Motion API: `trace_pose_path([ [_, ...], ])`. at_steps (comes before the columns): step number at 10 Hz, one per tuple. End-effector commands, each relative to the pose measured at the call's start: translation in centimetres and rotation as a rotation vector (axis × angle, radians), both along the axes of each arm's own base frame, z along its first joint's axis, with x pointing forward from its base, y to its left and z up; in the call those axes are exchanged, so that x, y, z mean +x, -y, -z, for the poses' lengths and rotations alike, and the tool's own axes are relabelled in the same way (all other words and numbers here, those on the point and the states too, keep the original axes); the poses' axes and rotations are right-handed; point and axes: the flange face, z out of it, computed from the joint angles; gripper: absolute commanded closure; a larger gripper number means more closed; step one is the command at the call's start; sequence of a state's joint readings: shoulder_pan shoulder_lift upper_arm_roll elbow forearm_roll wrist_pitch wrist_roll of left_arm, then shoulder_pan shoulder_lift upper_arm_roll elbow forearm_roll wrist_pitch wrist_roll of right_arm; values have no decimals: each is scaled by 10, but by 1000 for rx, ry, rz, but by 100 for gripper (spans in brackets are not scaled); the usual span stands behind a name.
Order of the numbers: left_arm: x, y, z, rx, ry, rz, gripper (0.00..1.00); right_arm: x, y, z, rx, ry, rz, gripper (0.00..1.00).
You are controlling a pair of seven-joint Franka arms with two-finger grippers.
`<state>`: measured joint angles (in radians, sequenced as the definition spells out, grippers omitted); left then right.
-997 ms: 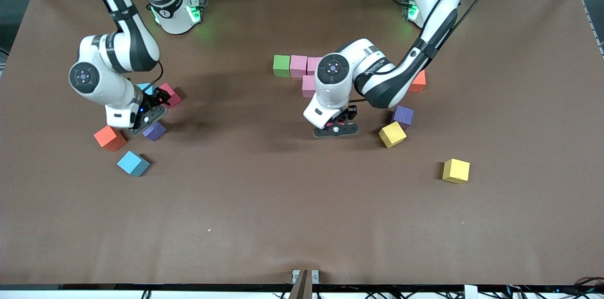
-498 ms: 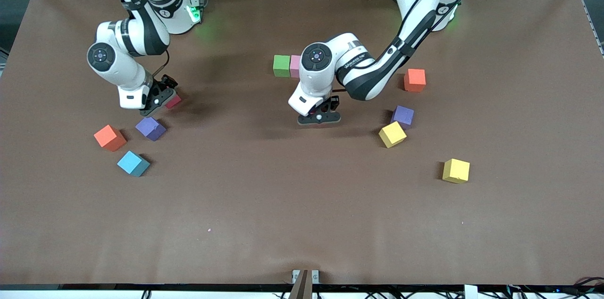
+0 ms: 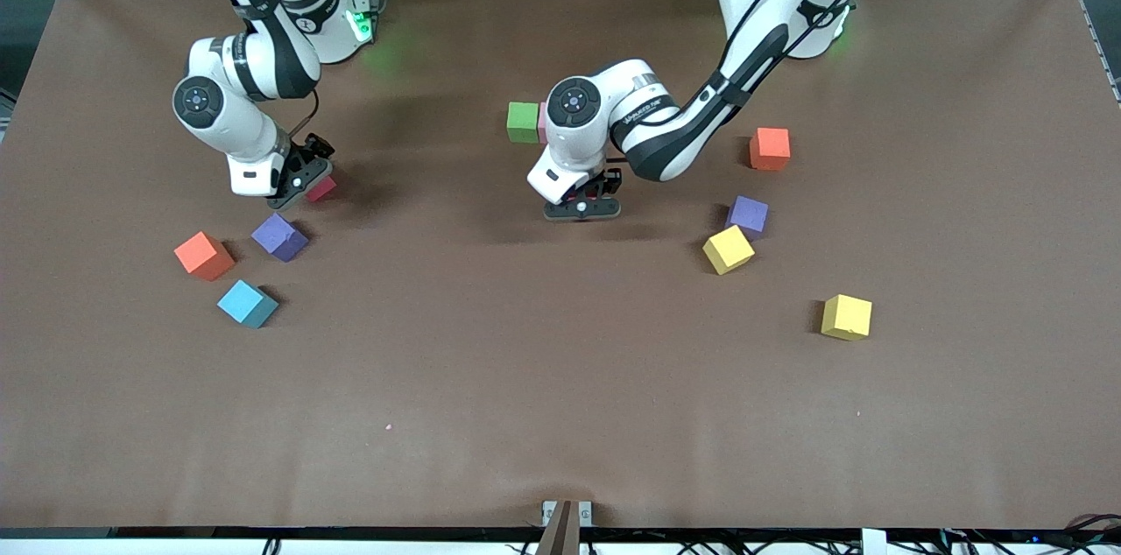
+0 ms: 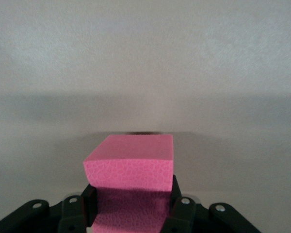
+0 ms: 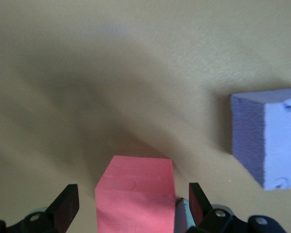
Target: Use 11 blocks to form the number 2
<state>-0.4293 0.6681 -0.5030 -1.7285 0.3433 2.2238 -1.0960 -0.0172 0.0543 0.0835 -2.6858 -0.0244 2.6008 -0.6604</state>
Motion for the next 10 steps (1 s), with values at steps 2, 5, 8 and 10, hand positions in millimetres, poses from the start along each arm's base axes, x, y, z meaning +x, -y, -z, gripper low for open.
trace_pose_path([
  [2, -8, -2, 8, 6, -2, -2, 93, -19, 9, 11, -2, -17, -8, 0],
  [5, -16, 2, 11, 12, -7, 12, 93, -21, 9, 12, -1, 0, -8, 0],
  [8, -23, 3, 15, 20, -13, 21, 93, -16, 10, 8, -1, 12, -5, 40],
  [10, -25, 4, 16, 21, -14, 23, 93, -7, 7, -1, 0, 30, -24, 53],
])
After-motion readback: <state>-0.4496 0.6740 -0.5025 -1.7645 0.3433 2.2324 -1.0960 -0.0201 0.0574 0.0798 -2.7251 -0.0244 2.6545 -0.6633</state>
